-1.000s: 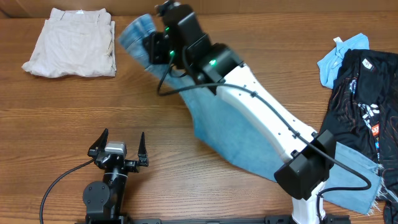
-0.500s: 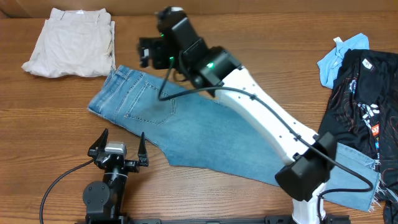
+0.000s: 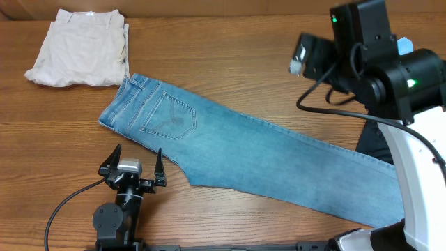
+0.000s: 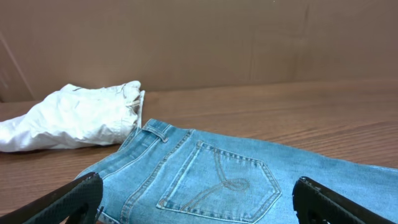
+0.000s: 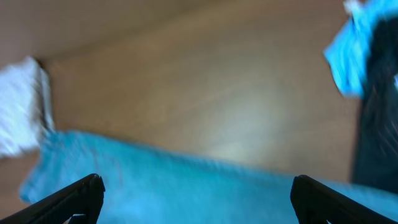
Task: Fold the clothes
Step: 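Release the jeans with the right gripper and reach left gripper to waistband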
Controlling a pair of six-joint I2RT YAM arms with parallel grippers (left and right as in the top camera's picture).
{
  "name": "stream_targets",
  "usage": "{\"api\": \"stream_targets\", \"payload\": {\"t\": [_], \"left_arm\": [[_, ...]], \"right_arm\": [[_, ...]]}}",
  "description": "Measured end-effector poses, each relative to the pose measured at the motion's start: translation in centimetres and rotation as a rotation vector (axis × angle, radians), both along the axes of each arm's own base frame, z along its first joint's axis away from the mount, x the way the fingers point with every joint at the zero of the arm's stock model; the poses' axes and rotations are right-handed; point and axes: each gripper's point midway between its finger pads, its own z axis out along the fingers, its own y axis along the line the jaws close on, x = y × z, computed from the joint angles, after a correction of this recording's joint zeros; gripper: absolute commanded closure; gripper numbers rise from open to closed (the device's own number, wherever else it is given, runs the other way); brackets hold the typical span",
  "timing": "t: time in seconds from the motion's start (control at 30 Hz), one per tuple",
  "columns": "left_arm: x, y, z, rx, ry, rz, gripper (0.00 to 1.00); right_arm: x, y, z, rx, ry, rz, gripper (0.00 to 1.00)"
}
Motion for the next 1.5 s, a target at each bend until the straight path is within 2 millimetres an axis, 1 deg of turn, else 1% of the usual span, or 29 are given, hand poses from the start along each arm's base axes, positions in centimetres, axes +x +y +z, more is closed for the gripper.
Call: {"api": "stream_targets", "payload": {"t": [0.03,0.1,0.2,0.3,0.4,0.5,0.63,0.7,0.77,0.8,0.93,1.0,1.1,1.2,1.23,1.33,1.43,1.5], "left_arm": [[0.0,0.0,0.0,0.000,0.000,0.000,0.00],[0.0,0.0,0.0,0.000,0.000,0.000,0.00],[0.0,0.0,0.0,0.000,0.000,0.001,0.00],[0.0,0.5,0.0,0.020,0.000,0.026,0.00],[0.1,1.3,-0.2,0.041,0.005,0.072,0.00],[0.1,1.8,-0.2,0.052,0.007,0.099,0.00],[0.1,1.8,-0.2,0.050,0.007,0.099,0.00],[0.1,1.5,0.0,0.027,-0.001,0.083,0.00],[0.1,0.3,0.7,-0.006,-0.031,0.019,0.00],[0.0,-0.7,1.5,-0.021,-0.060,-0.038,0.00],[-0.6,-3.2,3.6,-0.036,-0.142,-0.191,0.00],[-1.1,-4.5,4.0,-0.038,-0.159,-0.272,0.00],[-1.9,-6.2,3.9,-0.041,-0.153,-0.379,0.00],[-2.4,-7.0,4.2,-0.040,-0.154,-0.433,0.00],[-2.6,-7.1,4.7,-0.037,-0.161,-0.441,0.00],[-3.1,-7.1,7.1,-0.022,-0.157,-0.441,0.00],[-3.3,-7.1,9.5,-0.006,-0.072,-0.437,0.00],[-2.9,-7.1,10.4,0.003,0.038,-0.437,0.00]], "right_arm": [[-0.7,-0.3,-0.5,-0.010,0.036,-0.001,0.00],[-1.3,-0.5,-1.8,-0.026,0.099,0.001,0.00],[-1.5,-0.4,-3.6,-0.040,0.160,-0.002,0.00],[-1.4,-0.3,-4.7,-0.042,0.193,-0.011,0.00],[-1.4,-0.2,-5.2,-0.036,0.208,-0.014,0.00],[-1.2,0.1,-5.1,-0.018,0.200,-0.007,0.00],[-1.3,0.6,-5.1,0.005,0.207,0.007,0.00],[-1.5,0.8,-5.1,0.015,0.214,0.013,0.00],[-1.6,1.0,-5.2,0.027,0.223,0.020,0.00],[-1.8,1.2,-5.2,0.038,0.231,0.026,0.00],[-2.2,1.5,-5.4,0.051,0.249,0.036,0.00],[-2.3,1.6,-5.4,0.057,0.254,0.040,0.00],[-2.3,1.7,-5.4,0.061,0.255,0.042,0.00],[-2.3,1.7,-5.4,0.063,0.255,0.044,0.00],[-2.3,1.7,-5.4,0.063,0.255,0.044,0.00],[-2.3,1.7,-5.4,0.065,0.254,0.045,0.00],[-2.2,1.9,-5.3,0.074,0.253,0.050,0.00],[-2.2,2.0,-5.3,0.079,0.252,0.051,0.00]]}}
